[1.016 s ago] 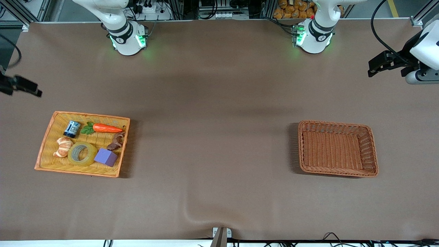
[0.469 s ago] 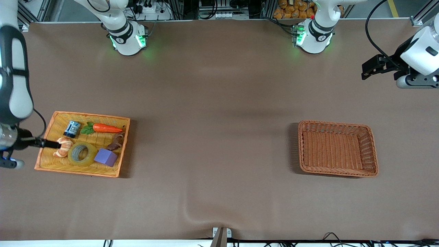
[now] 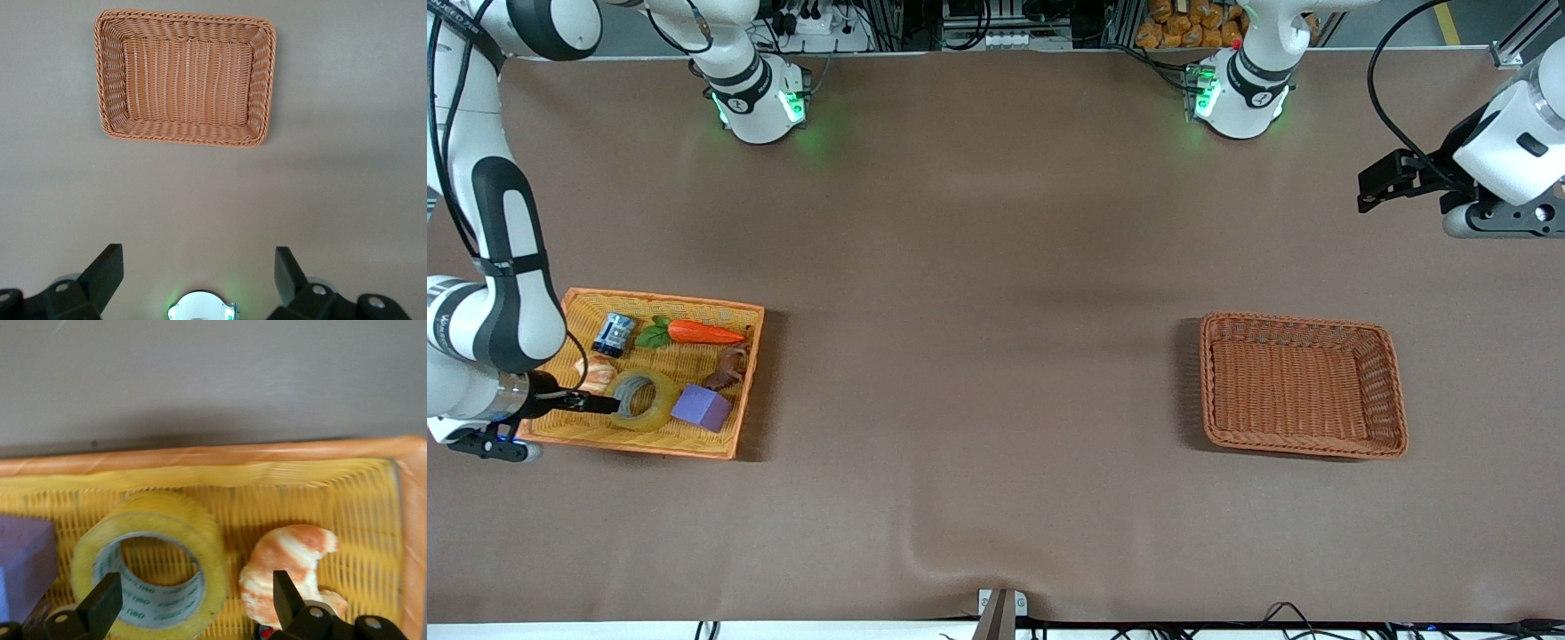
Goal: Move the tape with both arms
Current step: 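Reach the right gripper down to the tape roll in the yellow tray, then close the right gripper on the rim of the tape roll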
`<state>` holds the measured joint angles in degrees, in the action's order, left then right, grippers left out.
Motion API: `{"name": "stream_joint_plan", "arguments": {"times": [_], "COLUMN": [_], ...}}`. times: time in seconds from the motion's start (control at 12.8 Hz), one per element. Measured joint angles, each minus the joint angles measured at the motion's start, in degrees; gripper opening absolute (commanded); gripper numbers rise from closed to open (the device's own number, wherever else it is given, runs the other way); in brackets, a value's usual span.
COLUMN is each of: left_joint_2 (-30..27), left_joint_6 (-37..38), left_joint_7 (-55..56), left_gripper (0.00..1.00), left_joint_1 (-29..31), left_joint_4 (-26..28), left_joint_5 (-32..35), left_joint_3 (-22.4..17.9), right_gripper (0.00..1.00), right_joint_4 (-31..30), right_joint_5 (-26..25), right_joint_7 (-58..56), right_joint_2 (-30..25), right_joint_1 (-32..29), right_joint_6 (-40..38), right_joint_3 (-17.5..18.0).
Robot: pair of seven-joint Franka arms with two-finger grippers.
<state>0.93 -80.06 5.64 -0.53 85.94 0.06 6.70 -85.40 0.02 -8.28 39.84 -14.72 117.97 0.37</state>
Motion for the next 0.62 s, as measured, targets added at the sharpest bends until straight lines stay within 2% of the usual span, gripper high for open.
{"name": "stream_joint_plan", "arguments": {"times": [0.31,0.62], "left_joint_2": [0.0,0.0], "left_joint_6": [0.0,0.0], "left_joint_7": [0.0,0.0], "left_gripper": [1.0,1.0], "left_joint_1": [0.0,0.0], "left_joint_4": [0.1,0.4], "left_joint_5": [0.0,0.0], "left_joint_3": [0.0,0.1], "right_gripper": [1.0,1.0], "right_joint_4": [-2.3,-4.7], "right_joint_5": [0.0,-0.5], "right_joint_7": [-9.4,-12.1], "right_joint_2": [0.0,0.1], "right_joint_1": [-0.1,-0.3], "right_joint_6": [1.1,4.2], "right_joint_3": [-0.3,-0.2]}}
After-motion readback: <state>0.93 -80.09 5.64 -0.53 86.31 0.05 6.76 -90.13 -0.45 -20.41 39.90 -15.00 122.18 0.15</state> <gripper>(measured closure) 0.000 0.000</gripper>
